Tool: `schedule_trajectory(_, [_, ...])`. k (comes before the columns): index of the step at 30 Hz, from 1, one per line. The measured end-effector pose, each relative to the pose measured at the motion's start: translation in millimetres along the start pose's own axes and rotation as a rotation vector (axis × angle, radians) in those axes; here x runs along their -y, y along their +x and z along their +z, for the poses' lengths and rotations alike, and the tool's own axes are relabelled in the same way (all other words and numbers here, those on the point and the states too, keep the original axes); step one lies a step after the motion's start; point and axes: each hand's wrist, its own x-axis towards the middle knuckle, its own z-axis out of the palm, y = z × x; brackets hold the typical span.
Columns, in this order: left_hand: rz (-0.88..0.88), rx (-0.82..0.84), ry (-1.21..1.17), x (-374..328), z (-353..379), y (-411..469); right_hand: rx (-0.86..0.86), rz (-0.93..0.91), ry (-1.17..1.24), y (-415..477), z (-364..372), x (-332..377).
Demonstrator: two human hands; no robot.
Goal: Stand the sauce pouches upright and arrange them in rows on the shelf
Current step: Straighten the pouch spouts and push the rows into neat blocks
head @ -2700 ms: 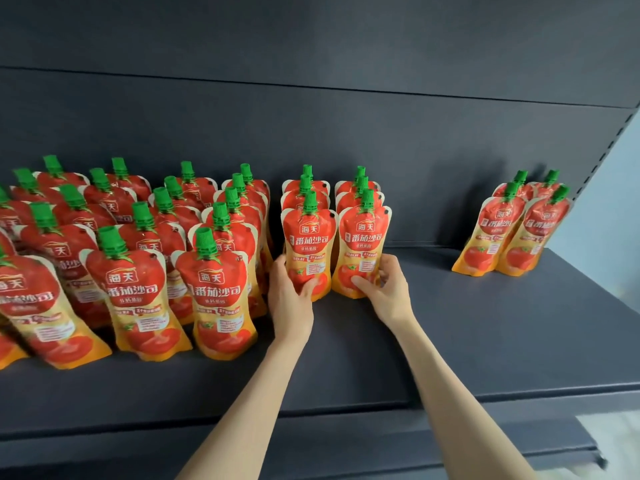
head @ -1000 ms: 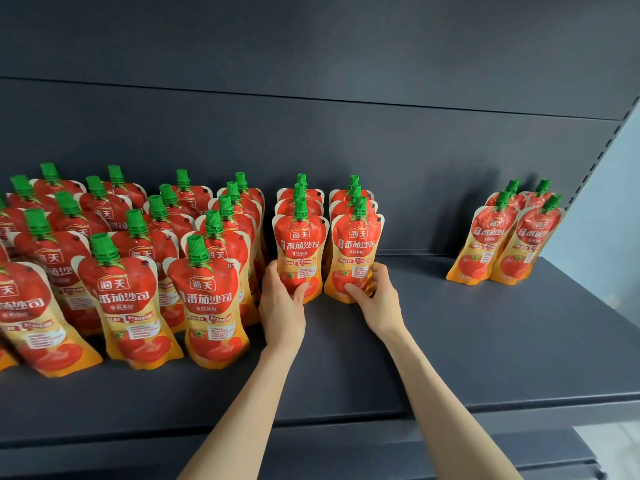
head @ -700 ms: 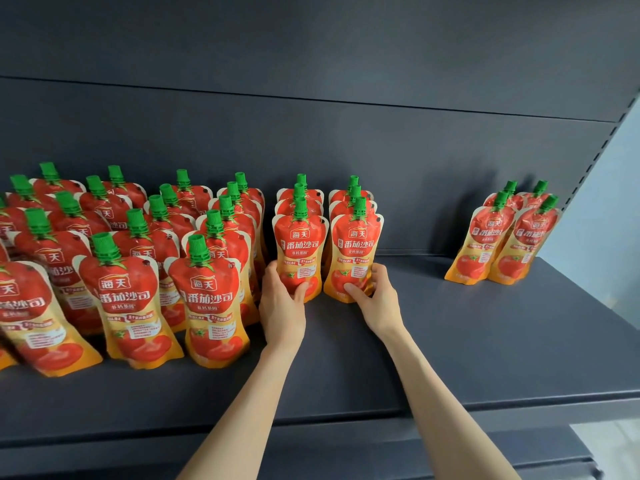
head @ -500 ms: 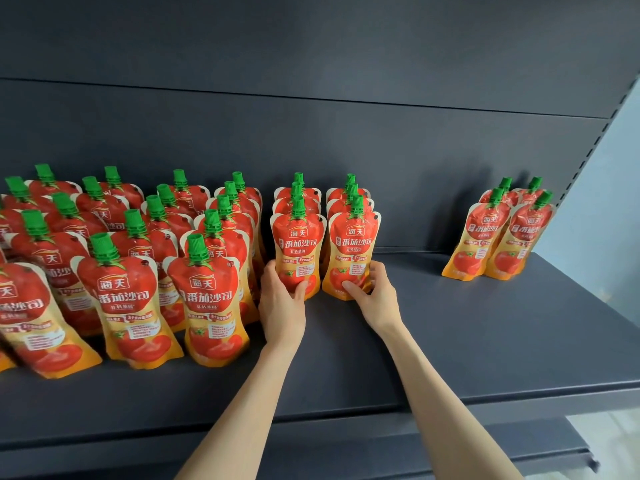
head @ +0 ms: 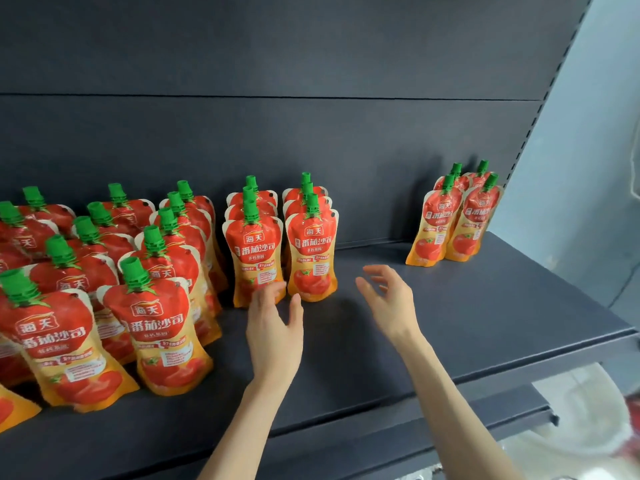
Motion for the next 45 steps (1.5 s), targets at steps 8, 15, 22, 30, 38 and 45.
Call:
schedule_trajectory(8, [0.074, 0.186, -0.183, -78, 91, 11, -0.142, -0.038, 0.056, 37, -105, -23])
schedule_trajectory(15, [0.04, 0.124, -0.227, -137, 195, 17, -0.115, -0.082, 0.055, 100, -194, -66])
schedule_trajectory(22, [0.046, -0.058, -0.175, -173, 258, 41, -0.064, -0.139, 0.033, 168, -235, -94])
schedule_trajectory(30, [-0.136, 0.063, -0.285, -170, 283, 76, 0.078, -0.075, 0.218, 219, -224, -102])
schedule_trajectory(38, [-0.247, 0.158, -0.487, -146, 298, 70, 0.233, 0.057, 0.51, 222, -203, -110])
schedule_trajectory(45, [-0.203, 0.082, -0.483, -159, 285, 56, 0.158, 0.006, 0.551, 203, -209, -95])
